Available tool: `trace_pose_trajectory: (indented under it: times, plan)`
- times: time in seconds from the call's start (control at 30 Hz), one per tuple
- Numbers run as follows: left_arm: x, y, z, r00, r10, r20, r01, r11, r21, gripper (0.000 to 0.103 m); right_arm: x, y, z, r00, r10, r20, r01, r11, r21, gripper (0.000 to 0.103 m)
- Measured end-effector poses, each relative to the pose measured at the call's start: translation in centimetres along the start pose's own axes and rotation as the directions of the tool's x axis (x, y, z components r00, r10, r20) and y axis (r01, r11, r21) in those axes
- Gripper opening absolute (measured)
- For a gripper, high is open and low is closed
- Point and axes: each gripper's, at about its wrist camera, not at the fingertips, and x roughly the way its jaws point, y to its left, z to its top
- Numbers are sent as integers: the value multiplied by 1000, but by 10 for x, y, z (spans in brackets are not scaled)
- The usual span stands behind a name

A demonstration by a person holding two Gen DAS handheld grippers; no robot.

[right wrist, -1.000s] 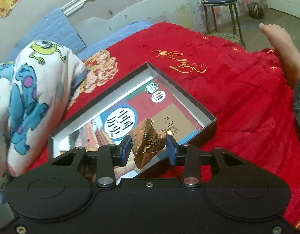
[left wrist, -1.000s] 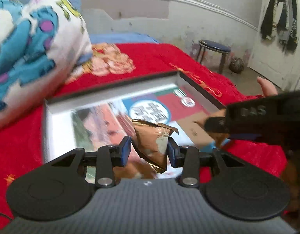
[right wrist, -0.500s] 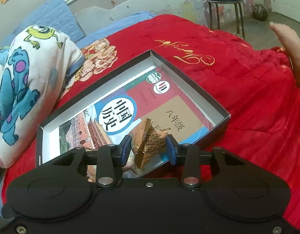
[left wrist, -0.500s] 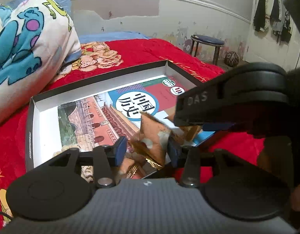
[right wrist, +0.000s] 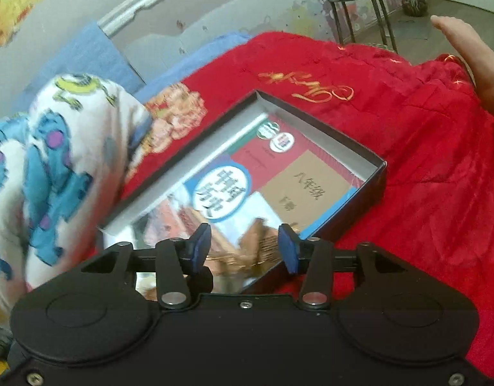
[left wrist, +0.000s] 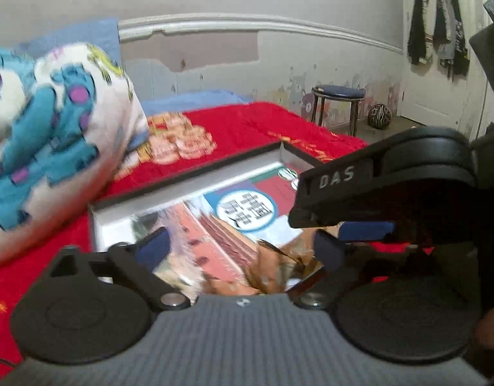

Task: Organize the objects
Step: 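Lower both items into the box and open both tools, then withdraw both tools from the box back to the item pile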

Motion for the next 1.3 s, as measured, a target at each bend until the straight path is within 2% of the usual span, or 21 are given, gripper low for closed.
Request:
trace_pose_trajectory:
  times: [0.1,0.17,0.3,0.4,0.5,0.57,0.7,0.8,0.87,0.97,1.03,1.17,1.3]
  plan:
    - [-23,14,3,1000,14,16,-14,1000,-17,103,-21,8,-2,999,31,28,-31,999,20,47]
    - [-39,28,5,1000,25,19,-24,999,-28,103,-37,17,-4,997,59,47,-60,998,23,50]
    - [-75,56,16,988,139,74,-141,990,12,103,-72,35,-10,990,110,91,-106,993,-47,61]
    - [-106,85,23,972,218,83,-217,976,-26,103,-96,42,-12,984,135,114,-120,984,-129,62]
    - [-132,111,19,967,239,85,-233,970,-73,103,-116,46,-13,982,117,146,-91,982,-168,62]
    - [-139,122,13,972,228,55,-221,969,-111,103,-125,47,-17,980,120,156,-92,980,-177,62]
    - [-132,120,-15,986,165,-29,-167,973,-160,103,-136,50,-39,978,115,175,-86,983,-164,64]
    - [-122,102,-44,992,111,-58,-118,982,-146,103,-133,48,-63,976,103,193,-71,984,-166,64]
    - [-115,90,-62,992,102,-71,-112,982,-149,103,-128,46,-79,977,98,187,-61,979,-195,64]
    - [-101,77,-76,980,168,-107,-180,976,-121,102,-122,41,-101,979,87,186,-44,974,-224,64]
    - [-95,74,-79,978,172,-117,-184,977,-106,102,-117,37,-114,983,88,164,-47,971,-235,64]
    - [-88,83,-83,975,190,-114,-208,962,-177,100,-105,27,-138,989,84,124,-51,967,-248,64]
    - [-76,91,-87,964,214,-160,-246,944,-219,90,-92,16,-152,992,109,61,-91,965,-247,61]
